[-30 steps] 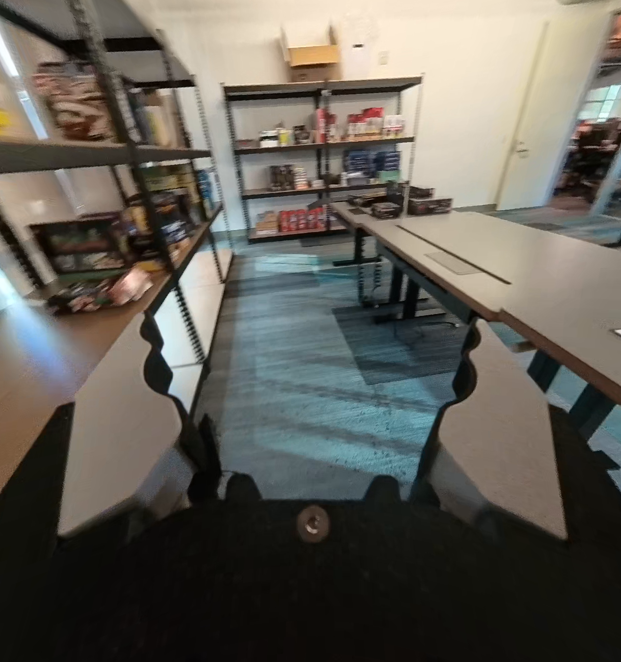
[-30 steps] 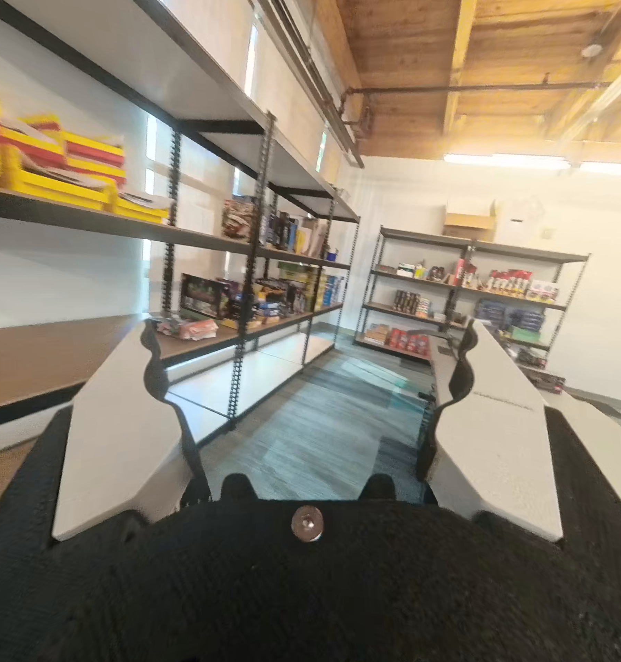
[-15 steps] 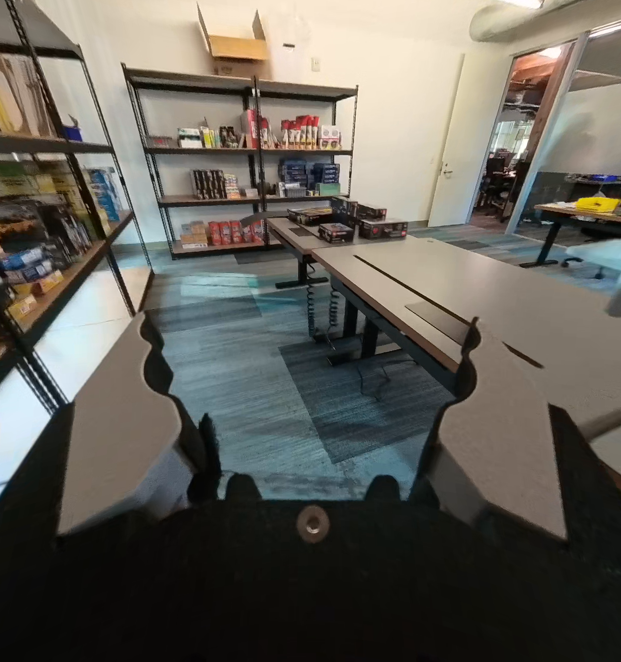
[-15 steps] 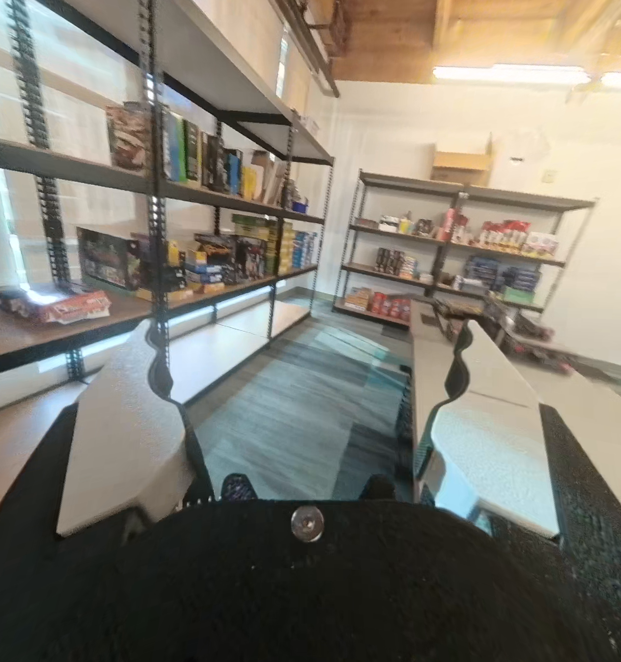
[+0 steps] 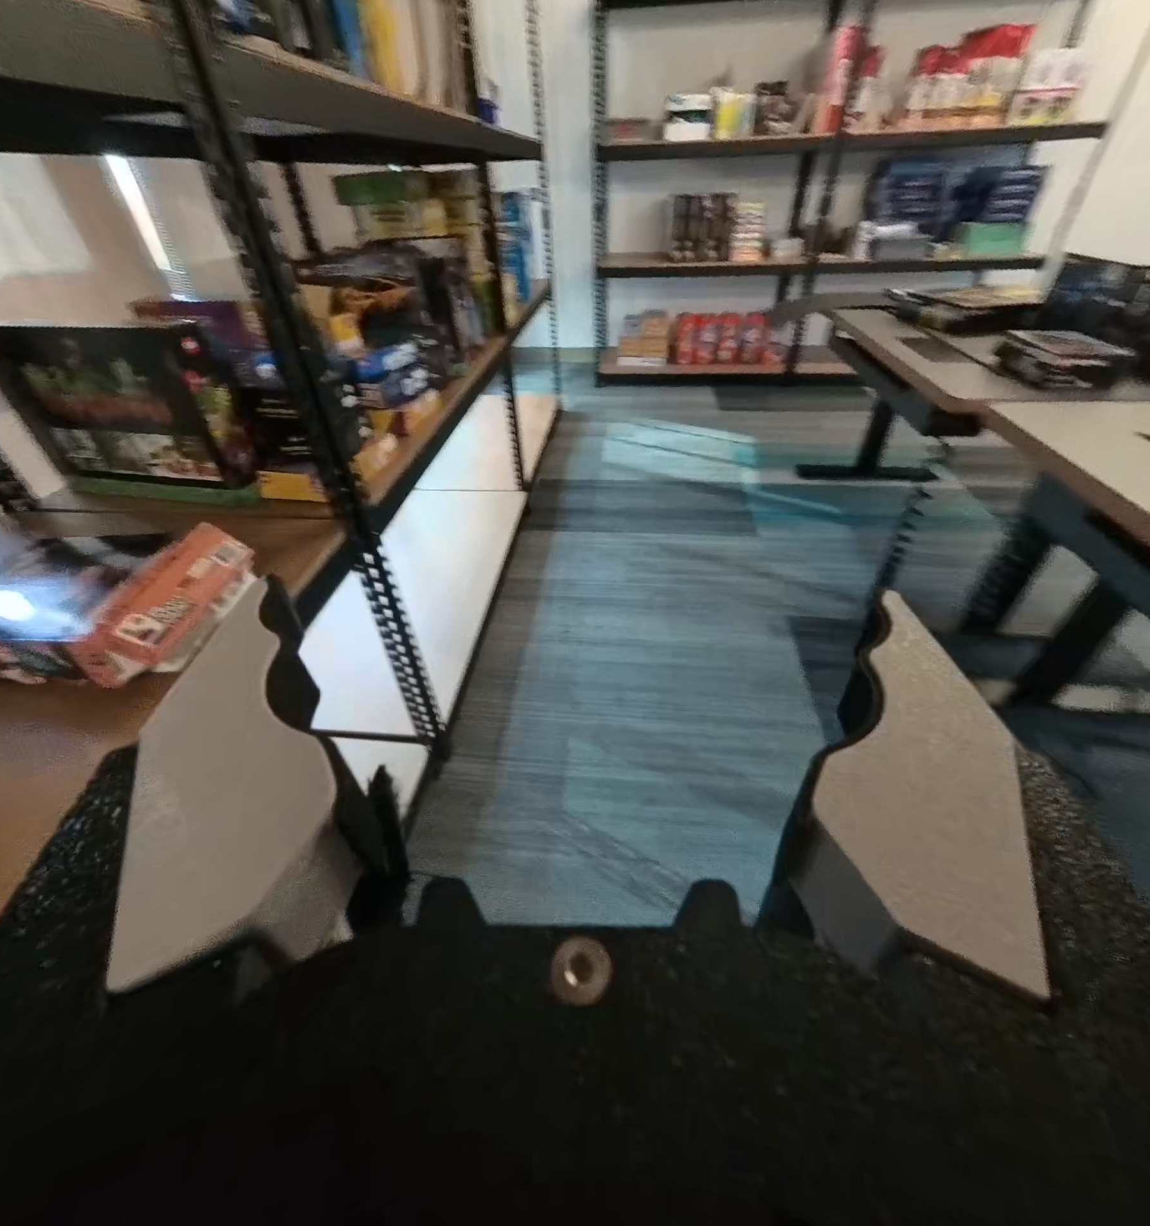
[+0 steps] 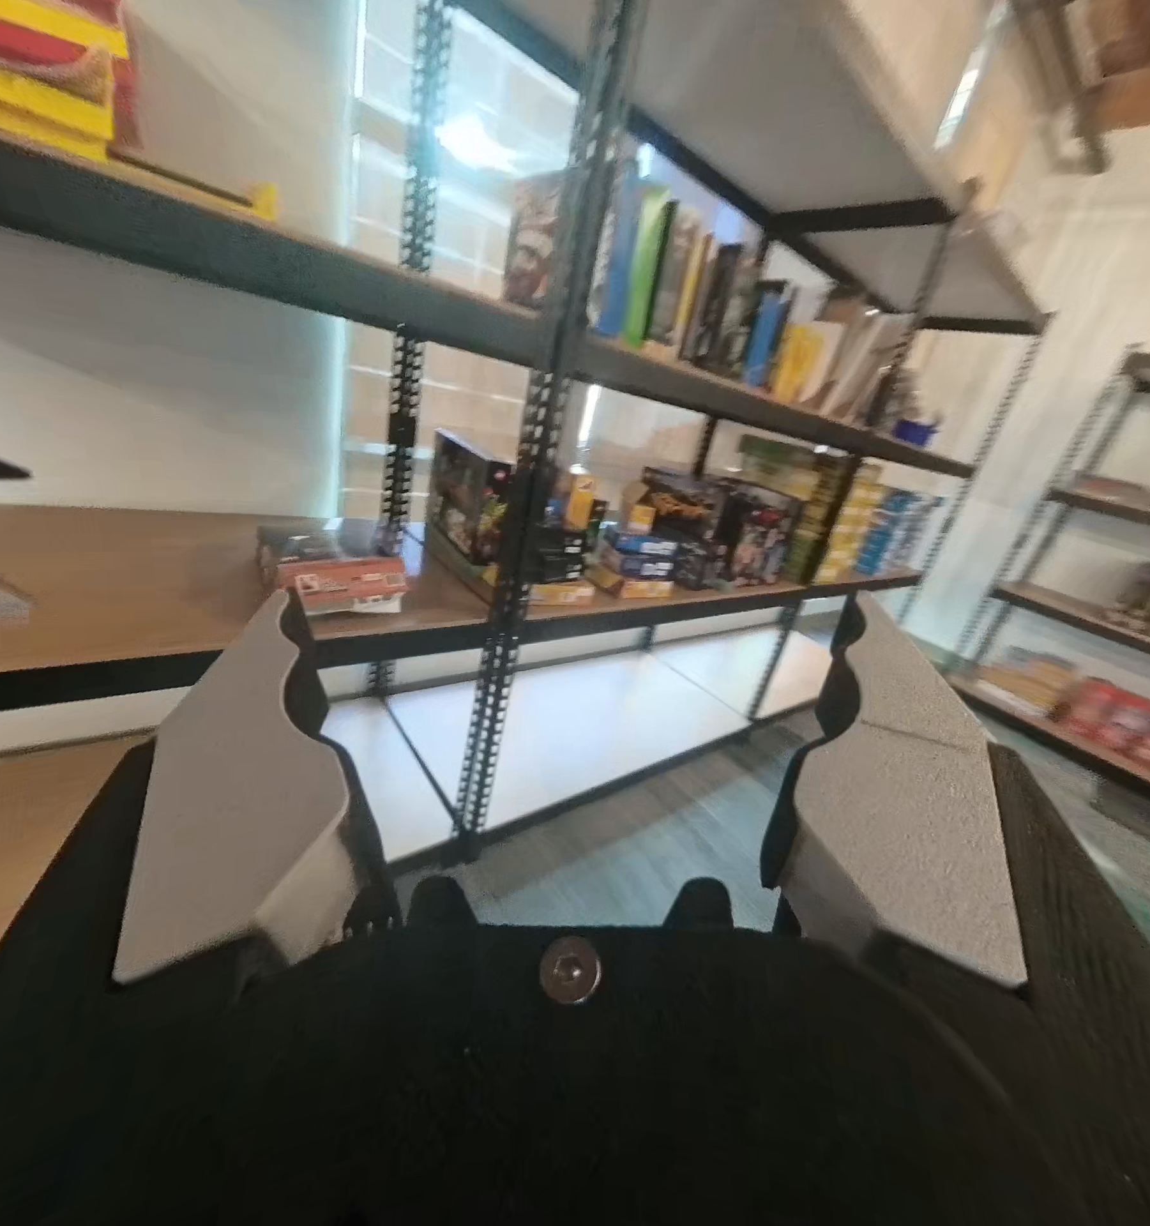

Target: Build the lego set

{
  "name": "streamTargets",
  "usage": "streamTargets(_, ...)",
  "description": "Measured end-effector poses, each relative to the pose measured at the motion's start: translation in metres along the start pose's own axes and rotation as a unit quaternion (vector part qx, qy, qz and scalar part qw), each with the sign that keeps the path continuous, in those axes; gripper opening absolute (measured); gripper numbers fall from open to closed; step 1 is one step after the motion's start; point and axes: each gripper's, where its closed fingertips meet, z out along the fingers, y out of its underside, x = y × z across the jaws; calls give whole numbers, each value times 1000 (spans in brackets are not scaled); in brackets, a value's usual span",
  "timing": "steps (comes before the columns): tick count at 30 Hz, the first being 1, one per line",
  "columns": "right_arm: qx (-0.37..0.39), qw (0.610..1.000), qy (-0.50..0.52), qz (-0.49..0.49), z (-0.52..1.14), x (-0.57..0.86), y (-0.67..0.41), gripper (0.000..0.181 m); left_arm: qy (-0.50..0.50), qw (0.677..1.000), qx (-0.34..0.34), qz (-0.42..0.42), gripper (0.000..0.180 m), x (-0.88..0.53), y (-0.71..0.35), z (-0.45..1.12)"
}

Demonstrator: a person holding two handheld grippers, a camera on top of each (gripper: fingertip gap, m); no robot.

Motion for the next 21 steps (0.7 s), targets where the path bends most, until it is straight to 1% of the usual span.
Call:
streamTargets(1, -4, 1000, -21, 6, 28, 0, 12, 150, -26, 1000, 3, -6, 157, -20, -1, 21)
streamTargets(3, -24, 997, -74, 24, 86, -2, 27, 154, -60, 998, -13, -26, 157, -53, 2, 63)
streamTargets(5, -29, 989, -140, 32, 137, -10, 27, 154, -69, 997, -22, -42, 157, -74, 2, 104)
streamTargets(7, -21, 980, -196, 29, 181, -17, 29, 152, -78, 996, -33, -35, 157, -91, 6, 138)
streamTargets(9, -31, 969, -242, 39, 223, -25, 45, 152, -98, 993, -59, -33, 157, -112, 17, 161)
streamTargets(10, -40, 963, -263, 51, 243, -31, 56, 152, -108, 992, -59, -37, 157, -123, 21, 168)
streamTargets(12, -63, 948, -303, 78, 283, -47, 83, 148, -138, 988, -56, -49, 157, -150, 31, 179)
streamTargets(14, -81, 932, -342, 90, 324, -69, 111, 139, -175, 980, -57, -72, 157, -182, 46, 186)
streamTargets(16, -97, 910, -394, 90, 363, -98, 135, 133, -214, 970, -54, -100, 153, -215, 61, 190)
streamTargets(18, -109, 886, -443, 83, 402, -130, 156, 129, -246, 960, -60, -120, 143, -247, 80, 195)
streamTargets(21, -116, 853, -504, 75, 465, -178, 183, 123, -272, 946, -93, -148, 129, -296, 114, 211)
